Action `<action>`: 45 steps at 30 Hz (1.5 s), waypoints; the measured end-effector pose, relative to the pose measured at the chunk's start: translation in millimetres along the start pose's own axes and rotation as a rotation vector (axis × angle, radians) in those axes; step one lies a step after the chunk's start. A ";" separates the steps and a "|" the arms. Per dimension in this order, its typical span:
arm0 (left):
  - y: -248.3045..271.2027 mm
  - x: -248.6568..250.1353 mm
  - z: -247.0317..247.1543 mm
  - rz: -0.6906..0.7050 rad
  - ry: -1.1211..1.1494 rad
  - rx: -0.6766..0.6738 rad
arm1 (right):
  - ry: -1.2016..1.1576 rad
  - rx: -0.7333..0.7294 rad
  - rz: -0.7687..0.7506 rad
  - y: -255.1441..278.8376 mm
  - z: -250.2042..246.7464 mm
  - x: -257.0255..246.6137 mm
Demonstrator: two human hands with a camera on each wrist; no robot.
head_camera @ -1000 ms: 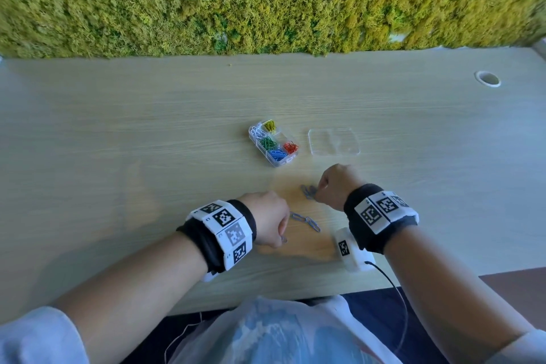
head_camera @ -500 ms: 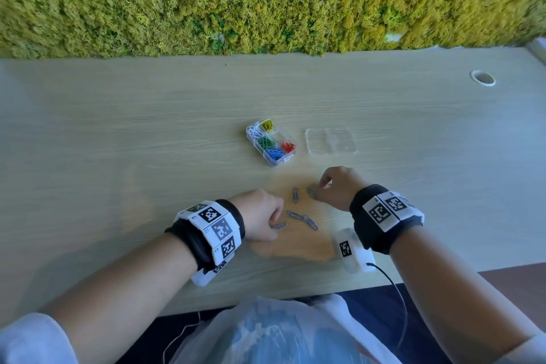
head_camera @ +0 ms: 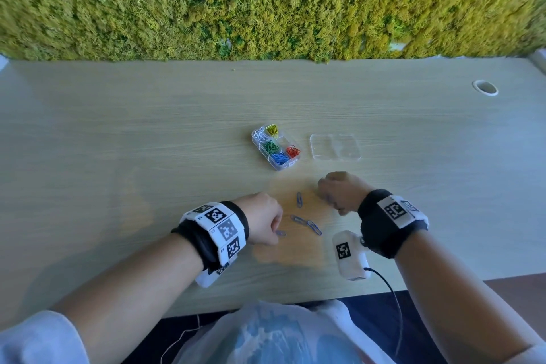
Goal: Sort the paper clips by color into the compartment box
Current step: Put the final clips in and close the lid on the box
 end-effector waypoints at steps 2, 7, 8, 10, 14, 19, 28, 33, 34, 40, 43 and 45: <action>-0.7 -5.4 0.3 -0.004 0.119 -0.002 | -0.544 -0.088 0.038 2.6 0.2 4.6; 9.0 -9.9 -5.4 0.004 1.264 -0.064 | -1.198 -0.211 -0.035 10.8 2.3 7.1; 10.5 -10.7 -9.0 0.012 1.394 -0.035 | -1.244 -0.191 -0.055 10.9 2.4 6.9; 11.8 -11.2 -14.9 0.038 1.502 0.024 | -1.265 -0.146 -0.060 10.2 1.3 7.1; 6.9 -17.4 -13.0 -0.018 1.454 0.100 | -0.977 -0.072 0.020 5.5 -1.7 9.9; -2.1 -19.0 -9.1 -0.100 1.405 0.118 | -0.972 -0.157 0.178 4.8 6.0 12.6; -11.3 -5.9 -8.6 -0.049 0.991 0.026 | -0.072 -0.208 0.218 18.1 4.6 2.4; -15.5 -2.7 -5.1 -0.108 0.867 -0.031 | 0.355 -0.241 0.189 14.1 -2.3 -6.2; -15.6 -2.0 -5.2 -0.118 0.849 -0.036 | 0.213 -0.274 0.204 12.1 -2.2 -5.9; -10.8 -3.1 -7.9 -0.158 0.721 0.006 | 0.146 -0.337 0.239 13.6 -4.7 -9.5; -9.0 -2.0 -10.4 -0.144 0.610 0.029 | 0.055 -0.370 0.224 12.8 -5.2 -13.1; -7.9 1.0 -11.0 -0.123 0.503 0.042 | 0.164 -0.350 0.215 14.1 -2.5 -15.1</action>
Point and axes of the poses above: each hand's wrist, its own y-axis away from the middle knuckle, its own z-axis out of the palm, x = y × z, the point moved 3 cm from there along -y, towards the middle knuckle, and after that the axes turned 4 degrees about y, right-handed, at the moved point
